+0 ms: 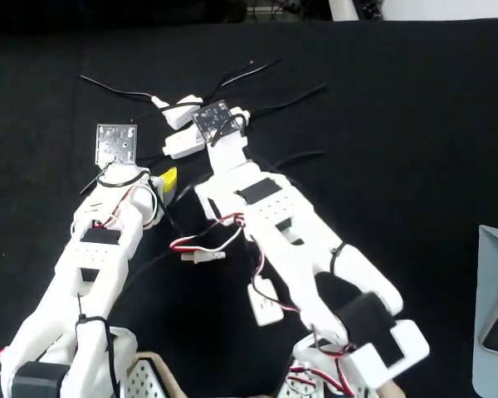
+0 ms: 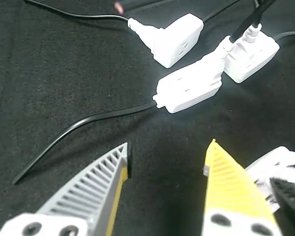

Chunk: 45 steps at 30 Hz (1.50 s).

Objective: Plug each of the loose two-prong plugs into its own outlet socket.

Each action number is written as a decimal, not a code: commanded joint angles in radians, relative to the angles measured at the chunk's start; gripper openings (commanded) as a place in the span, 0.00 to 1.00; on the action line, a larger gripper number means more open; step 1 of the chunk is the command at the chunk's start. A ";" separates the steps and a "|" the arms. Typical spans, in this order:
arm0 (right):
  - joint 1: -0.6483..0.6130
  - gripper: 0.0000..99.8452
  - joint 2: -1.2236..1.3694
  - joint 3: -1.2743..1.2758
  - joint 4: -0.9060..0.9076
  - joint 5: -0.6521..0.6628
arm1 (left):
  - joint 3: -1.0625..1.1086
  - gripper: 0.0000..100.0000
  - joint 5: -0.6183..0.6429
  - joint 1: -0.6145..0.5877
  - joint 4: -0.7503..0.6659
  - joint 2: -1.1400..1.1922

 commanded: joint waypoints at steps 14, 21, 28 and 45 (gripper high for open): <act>-0.011 0.01 0.093 -0.150 0.089 0.005 | -0.042 0.25 0.009 -0.022 -0.009 -0.017; -0.015 0.01 0.226 -0.213 0.106 0.037 | -0.042 0.25 0.009 -0.031 -0.009 -0.017; -0.012 0.01 0.259 -0.214 0.107 0.040 | -0.059 0.25 0.014 -0.079 -0.009 -0.018; 0.066 0.02 0.305 -0.483 -0.077 0.222 | -0.081 0.25 0.015 -0.165 -0.005 -0.017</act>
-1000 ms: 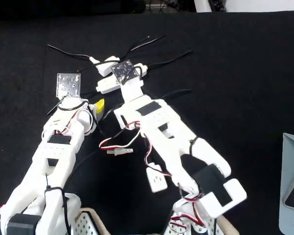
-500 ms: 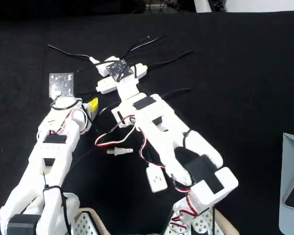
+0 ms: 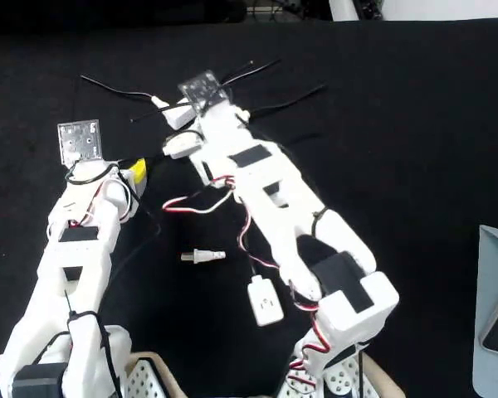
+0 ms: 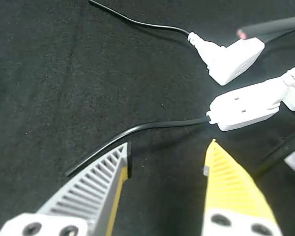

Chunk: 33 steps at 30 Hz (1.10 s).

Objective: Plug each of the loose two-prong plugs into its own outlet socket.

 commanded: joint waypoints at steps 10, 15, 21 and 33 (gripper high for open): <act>0.009 0.20 -0.008 -0.338 0.460 -0.037 | -0.061 0.25 0.008 -0.010 -0.003 -0.018; 0.011 0.16 -0.137 -0.349 0.709 -0.264 | -0.061 0.25 0.008 -0.031 0.002 -0.018; 0.038 0.15 -0.248 -0.349 0.965 -0.367 | -0.202 0.25 -0.061 -0.019 0.288 -0.018; -0.057 0.15 -0.278 -0.068 0.973 -0.637 | -0.337 0.25 -0.160 -0.073 0.643 -0.018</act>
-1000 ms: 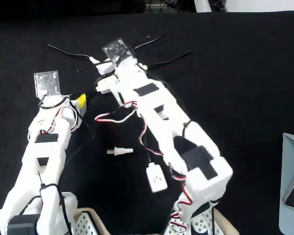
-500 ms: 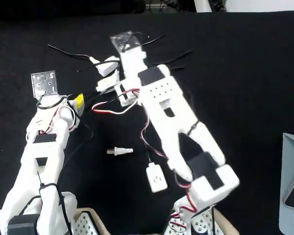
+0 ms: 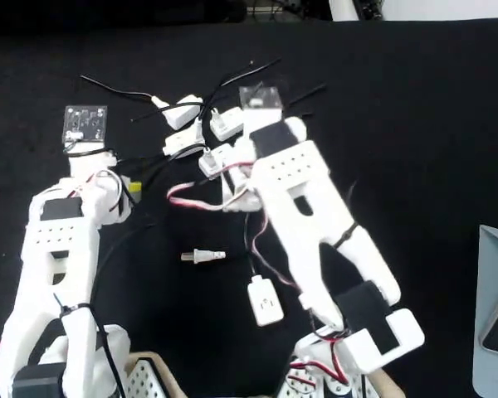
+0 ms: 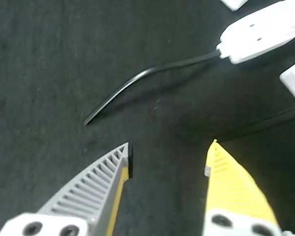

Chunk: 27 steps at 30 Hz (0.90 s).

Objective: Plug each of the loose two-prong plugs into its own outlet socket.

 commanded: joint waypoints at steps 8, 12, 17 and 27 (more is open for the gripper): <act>-0.138 0.15 -0.035 0.269 -0.259 -0.132 | 0.024 0.25 -0.009 -0.056 0.014 -0.020; -0.138 0.15 -0.031 0.361 -0.393 -0.133 | 0.088 0.25 -0.009 -0.056 -0.040 -0.020; -0.138 0.15 -0.031 0.409 -0.489 -0.138 | 0.199 0.25 -0.011 -0.062 -0.186 -0.020; -0.138 0.15 -0.031 0.524 -0.628 -0.192 | 0.202 0.25 -0.011 -0.102 -0.190 -0.020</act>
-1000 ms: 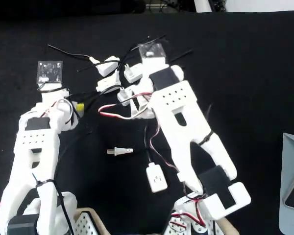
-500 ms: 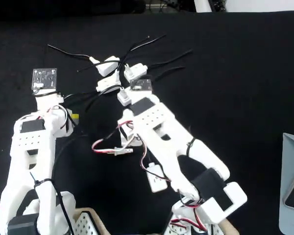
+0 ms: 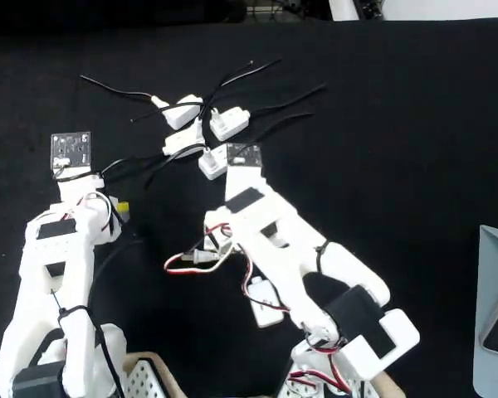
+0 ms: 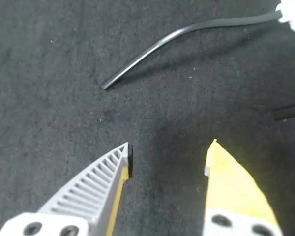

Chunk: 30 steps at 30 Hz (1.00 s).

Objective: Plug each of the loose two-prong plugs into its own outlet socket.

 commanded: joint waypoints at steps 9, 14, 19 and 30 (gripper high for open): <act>-0.012 0.15 -0.070 -0.084 0.140 -0.009 | -0.004 0.25 -0.011 -0.019 -0.021 -0.020; -0.011 0.15 -0.097 -0.140 0.247 -0.008 | -0.004 0.25 -0.011 -0.025 -0.021 -0.020; -0.011 0.15 -0.096 -0.101 0.255 -0.005 | -0.004 0.25 -0.011 -0.025 -0.021 -0.020; -0.009 0.15 -0.096 0.133 -0.040 -0.005 | -0.004 0.25 -0.011 -0.025 -0.021 -0.020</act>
